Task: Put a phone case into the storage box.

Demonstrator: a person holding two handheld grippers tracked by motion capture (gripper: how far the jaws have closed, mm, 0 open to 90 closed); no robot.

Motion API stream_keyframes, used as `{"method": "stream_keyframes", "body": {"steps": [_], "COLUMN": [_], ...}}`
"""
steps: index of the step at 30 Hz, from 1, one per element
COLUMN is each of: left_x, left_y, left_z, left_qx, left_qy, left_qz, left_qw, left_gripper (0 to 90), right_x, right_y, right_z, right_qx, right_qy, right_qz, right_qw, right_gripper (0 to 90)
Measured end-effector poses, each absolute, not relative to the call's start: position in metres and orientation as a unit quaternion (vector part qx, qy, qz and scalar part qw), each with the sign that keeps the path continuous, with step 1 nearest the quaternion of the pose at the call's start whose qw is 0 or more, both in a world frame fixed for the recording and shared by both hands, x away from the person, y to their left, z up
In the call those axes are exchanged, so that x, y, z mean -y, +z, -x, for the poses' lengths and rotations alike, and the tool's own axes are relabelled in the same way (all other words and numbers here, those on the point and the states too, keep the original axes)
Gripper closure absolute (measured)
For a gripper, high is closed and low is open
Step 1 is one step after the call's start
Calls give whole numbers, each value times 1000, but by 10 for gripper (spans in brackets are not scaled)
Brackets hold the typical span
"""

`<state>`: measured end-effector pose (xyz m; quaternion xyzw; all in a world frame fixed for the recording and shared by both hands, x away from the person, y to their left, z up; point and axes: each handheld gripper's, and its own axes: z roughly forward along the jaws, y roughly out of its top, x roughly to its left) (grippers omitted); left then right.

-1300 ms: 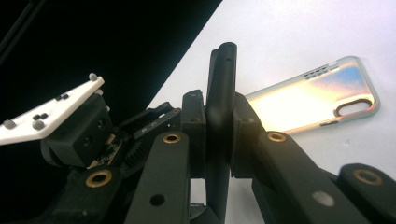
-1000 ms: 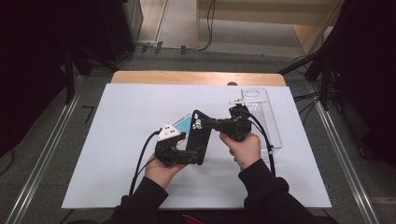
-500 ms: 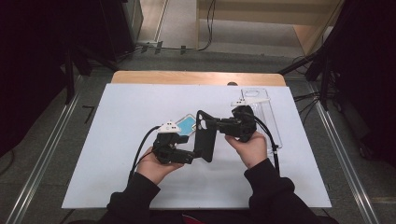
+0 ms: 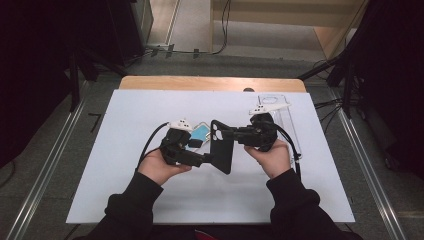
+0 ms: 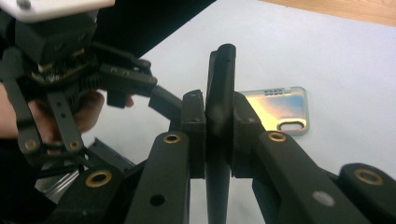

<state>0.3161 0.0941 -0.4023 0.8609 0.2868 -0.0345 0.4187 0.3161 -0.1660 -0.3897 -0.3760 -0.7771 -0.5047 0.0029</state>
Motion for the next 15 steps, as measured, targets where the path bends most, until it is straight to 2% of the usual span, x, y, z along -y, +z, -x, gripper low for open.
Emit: {"method": "stream_keyframes", "body": {"steps": [15], "left_x": [-90], "left_y": [-381], "left_z": [-339], "left_qx": [-233], "left_qy": [-37], "left_qz": [-883], "left_qw": [405], "left_gripper": [270], "right_x": [173], "right_y": [-388], "right_z": [-317], "right_qx": [794], "right_qy": [-515], "right_qz": [322], "right_qw": [3], "right_gripper": [772]}}
